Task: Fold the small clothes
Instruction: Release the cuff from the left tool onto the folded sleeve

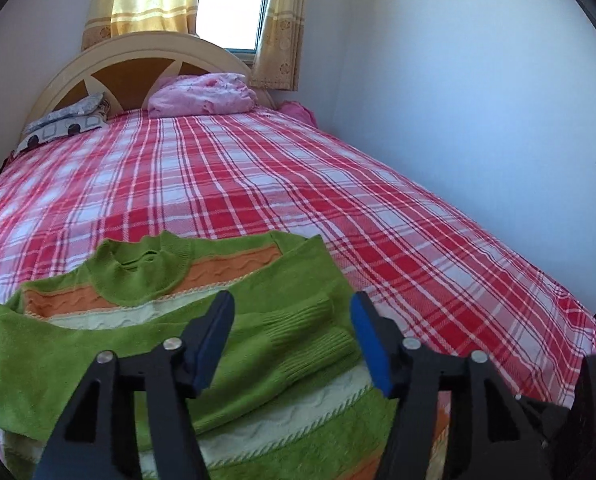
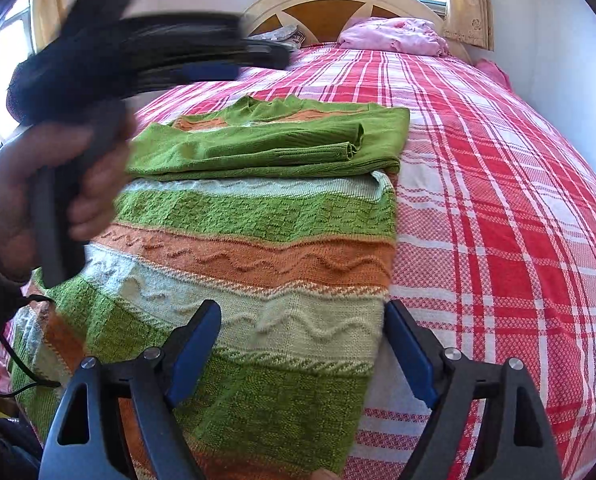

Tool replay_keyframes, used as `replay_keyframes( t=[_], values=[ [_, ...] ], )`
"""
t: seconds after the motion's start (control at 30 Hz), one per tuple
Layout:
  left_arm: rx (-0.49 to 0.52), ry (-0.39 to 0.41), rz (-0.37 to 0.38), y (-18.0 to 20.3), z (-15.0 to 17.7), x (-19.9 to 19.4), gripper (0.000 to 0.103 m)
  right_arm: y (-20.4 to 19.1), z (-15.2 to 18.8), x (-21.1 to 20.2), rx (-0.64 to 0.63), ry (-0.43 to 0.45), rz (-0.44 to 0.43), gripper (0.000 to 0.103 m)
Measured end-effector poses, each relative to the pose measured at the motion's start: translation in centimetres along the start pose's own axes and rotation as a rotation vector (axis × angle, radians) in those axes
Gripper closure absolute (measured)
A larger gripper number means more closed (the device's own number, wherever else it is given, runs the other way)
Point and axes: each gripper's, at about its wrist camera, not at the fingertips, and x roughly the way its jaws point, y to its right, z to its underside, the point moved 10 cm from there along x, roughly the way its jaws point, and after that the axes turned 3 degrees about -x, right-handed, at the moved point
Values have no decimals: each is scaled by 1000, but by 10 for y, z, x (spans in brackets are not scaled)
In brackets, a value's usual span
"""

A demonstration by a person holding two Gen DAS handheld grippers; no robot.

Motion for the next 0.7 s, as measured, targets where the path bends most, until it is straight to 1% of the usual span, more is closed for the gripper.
replay_keyframes(
  t=[0.07, 0.13, 0.17, 0.2, 0.23, 0.27, 0.3, 0.33, 0.4, 0.47, 0.5, 0.53, 0.57, 0.6, 0.63, 0.67, 0.7],
  values=[
    [2, 7, -47, -26, 5, -20, 27, 4, -4, -7, 15, 22, 14, 19],
    [-17, 9, -123, -65, 16, -41, 25, 5, -12, -16, 23, 45, -1, 19],
    [-11, 8, -172, -84, 22, -48, 22, 5, -23, -21, 46, 64, -26, 19],
    [-2, 11, -248, -108, 28, -56, 21, 6, -31, -23, 64, 73, -43, 19],
    [9, 16, -330, -132, 35, -64, 16, 6, -44, -22, 85, 81, -65, 19],
    [7, 11, -396, -151, 40, -69, 12, 7, -56, -19, 100, 86, -78, 20],
    [-13, -8, -465, -173, 48, -73, 11, 7, -66, -14, 106, 88, -81, 24],
    [-44, -24, -503, -191, 55, -76, 11, 7, -79, -4, 115, 82, -88, 28],
    [-131, -42, -538, -218, 69, -81, 11, 8, -99, 20, 149, 38, -108, 41],
    [-192, -38, -548, -231, 77, -85, 11, 15, -113, 42, 170, 15, -78, 42],
    [-206, -33, -544, -233, 79, -85, 11, 19, -119, 57, 175, -6, -56, 43],
    [-212, -29, -547, -234, 81, -85, 11, 24, -121, 74, 199, -41, -46, 46],
    [-214, -30, -549, -234, 84, -84, 11, 28, -119, 82, 220, -64, -40, 61],
    [-218, -33, -544, -235, 87, -83, 11, 33, -116, 93, 247, -93, -32, 81],
    [-224, -36, -534, -234, 89, -80, 11, 35, -115, 98, 255, -103, -31, 89],
    [-227, -41, -526, -234, 91, -79, 11, 38, -115, 98, 260, -92, -27, 95],
    [-226, -47, -518, -235, 94, -78, 11, 39, -115, 95, 266, -77, -37, 97]
  ],
)
